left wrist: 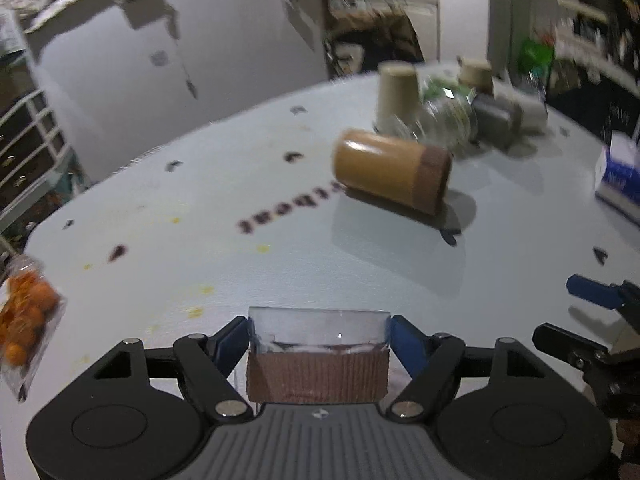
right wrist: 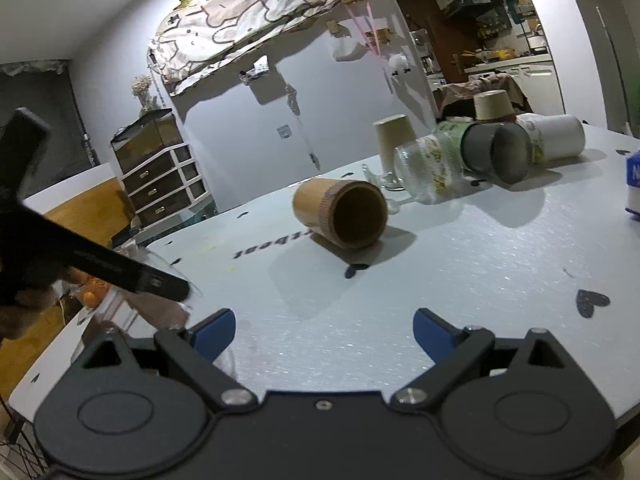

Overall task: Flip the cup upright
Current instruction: 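Carry the upright glass mug with the left tool toward the orange box, then set the glass mug upright on the table and open the left tool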

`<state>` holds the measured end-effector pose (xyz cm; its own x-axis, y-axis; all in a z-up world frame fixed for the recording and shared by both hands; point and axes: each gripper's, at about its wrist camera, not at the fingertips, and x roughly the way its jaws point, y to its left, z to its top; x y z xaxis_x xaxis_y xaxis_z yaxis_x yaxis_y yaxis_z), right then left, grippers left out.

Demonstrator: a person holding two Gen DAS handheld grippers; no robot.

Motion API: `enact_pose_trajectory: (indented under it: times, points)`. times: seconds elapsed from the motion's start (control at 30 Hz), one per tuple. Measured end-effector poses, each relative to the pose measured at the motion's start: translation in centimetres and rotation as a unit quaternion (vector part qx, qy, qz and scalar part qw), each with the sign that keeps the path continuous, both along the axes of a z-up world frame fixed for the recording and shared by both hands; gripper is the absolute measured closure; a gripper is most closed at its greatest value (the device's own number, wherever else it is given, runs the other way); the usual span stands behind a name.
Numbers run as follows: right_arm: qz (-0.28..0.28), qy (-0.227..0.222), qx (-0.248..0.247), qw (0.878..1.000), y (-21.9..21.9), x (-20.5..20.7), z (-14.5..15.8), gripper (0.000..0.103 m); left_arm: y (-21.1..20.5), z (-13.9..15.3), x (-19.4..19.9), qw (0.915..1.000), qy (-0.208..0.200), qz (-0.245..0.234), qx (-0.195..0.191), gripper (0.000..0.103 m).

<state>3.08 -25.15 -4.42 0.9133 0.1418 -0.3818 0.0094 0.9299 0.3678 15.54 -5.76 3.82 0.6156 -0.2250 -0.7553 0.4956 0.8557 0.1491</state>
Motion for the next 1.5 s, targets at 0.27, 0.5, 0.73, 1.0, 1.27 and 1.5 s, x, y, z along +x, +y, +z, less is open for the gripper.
enact_pose_trajectory:
  times: [0.27,0.5,0.73,1.0,1.27,1.5]
  points:
    - [0.024,-0.009,-0.015,1.0,2.3,0.4,1.2,0.006,7.6,2.8,-2.2,0.9946,-0.054,0.062,-0.063,0.027]
    - [0.046,-0.009,-0.031,0.998,4.6,0.9,1.8,0.006,13.4,3.2,0.6,0.9817,-0.081,0.149,-0.086,0.027]
    - [0.05,-0.007,-0.04,0.998,5.2,0.9,2.1,0.007,19.9,3.4,5.1,0.9539,-0.099,0.257,-0.118,0.027]
    - [0.047,-0.002,-0.044,0.998,5.3,1.2,2.0,0.007,23.4,3.2,7.9,0.925,-0.133,0.327,-0.14,0.027]
    - [0.048,-0.006,-0.052,0.997,5.5,1.1,2.3,0.007,23.9,1.8,9.7,0.9175,-0.138,0.349,-0.133,0.026]
    - [0.051,-0.014,-0.059,0.997,5.8,1.2,2.7,0.007,23.7,1.9,8.8,0.9123,-0.157,0.351,-0.141,0.006]
